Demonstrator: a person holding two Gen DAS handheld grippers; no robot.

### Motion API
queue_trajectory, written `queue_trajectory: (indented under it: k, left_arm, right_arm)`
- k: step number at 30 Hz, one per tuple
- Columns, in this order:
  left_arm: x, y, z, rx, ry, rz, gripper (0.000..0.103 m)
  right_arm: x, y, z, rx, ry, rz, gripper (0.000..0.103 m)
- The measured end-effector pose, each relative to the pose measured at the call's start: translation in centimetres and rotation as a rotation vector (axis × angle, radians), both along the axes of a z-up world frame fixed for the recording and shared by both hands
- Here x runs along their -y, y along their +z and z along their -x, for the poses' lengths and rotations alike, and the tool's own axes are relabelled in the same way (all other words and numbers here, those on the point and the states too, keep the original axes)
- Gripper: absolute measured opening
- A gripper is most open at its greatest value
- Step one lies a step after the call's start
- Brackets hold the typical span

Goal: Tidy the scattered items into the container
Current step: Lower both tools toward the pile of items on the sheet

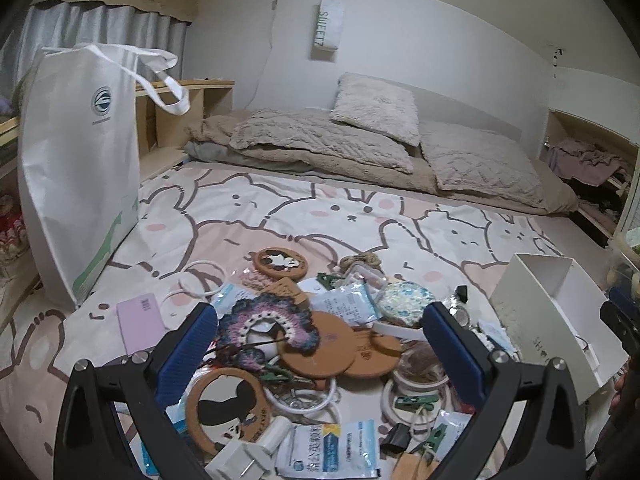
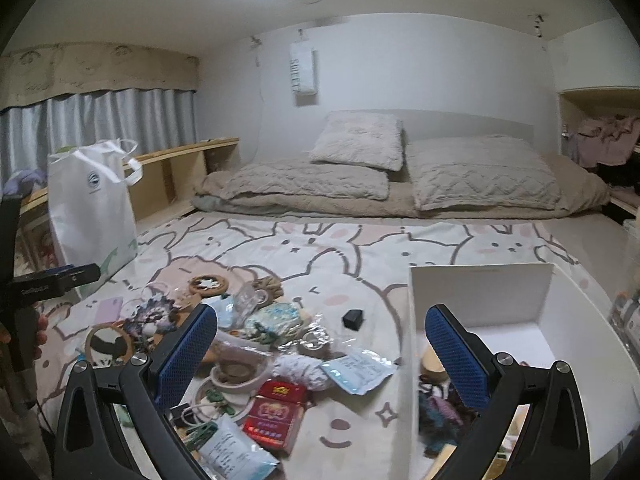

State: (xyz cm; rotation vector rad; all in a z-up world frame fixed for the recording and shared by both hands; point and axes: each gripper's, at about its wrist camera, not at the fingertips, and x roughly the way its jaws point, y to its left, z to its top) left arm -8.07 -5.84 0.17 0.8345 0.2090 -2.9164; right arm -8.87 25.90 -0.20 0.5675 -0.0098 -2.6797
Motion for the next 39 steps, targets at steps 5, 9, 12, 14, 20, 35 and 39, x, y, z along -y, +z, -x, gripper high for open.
queue_trajectory:
  k: [5,9,12,14,20,35,39]
  left_arm:
    - [0.8,-1.1,-0.7,0.016,0.026,0.015,0.103]
    - [1.1,-2.4,-1.2,0.038,0.039,0.033,0.103]
    - [1.4,-3.2,-1.4,0.057,0.036,0.027,0.103]
    - [1.6,-3.7,-1.6,0.066,0.04,0.028,0.103]
    - [1.6,-4.9,-1.7,0.095,0.031,0.022,0.103]
    - [-2.1,-9.0,-0.4,0.234,-0.104,-0.003,0.103]
    - [-2.8,-9.9,0.0,0.272,-0.132,-0.021,0.103]
  right_arm:
    - [2.0,-0.7,-0.2,0.009,0.038,-0.045,0.103]
    - [3.2,-1.2,-0.5,0.018,0.072,-0.063,0.103]
    - [4.1,-1.8,-0.5,0.031,0.088,-0.079,0.103]
    - [4.6,-2.2,-0.4,0.044,0.099,-0.091,0.103]
    - [6.1,-3.5,-0.4,0.075,0.128,-0.129,0.103]
    - [8.7,-8.4,-2.2,0.184,0.213,-0.252,0.103]
    - [9.3,-9.4,-3.0,0.199,0.239,-0.29,0.103]
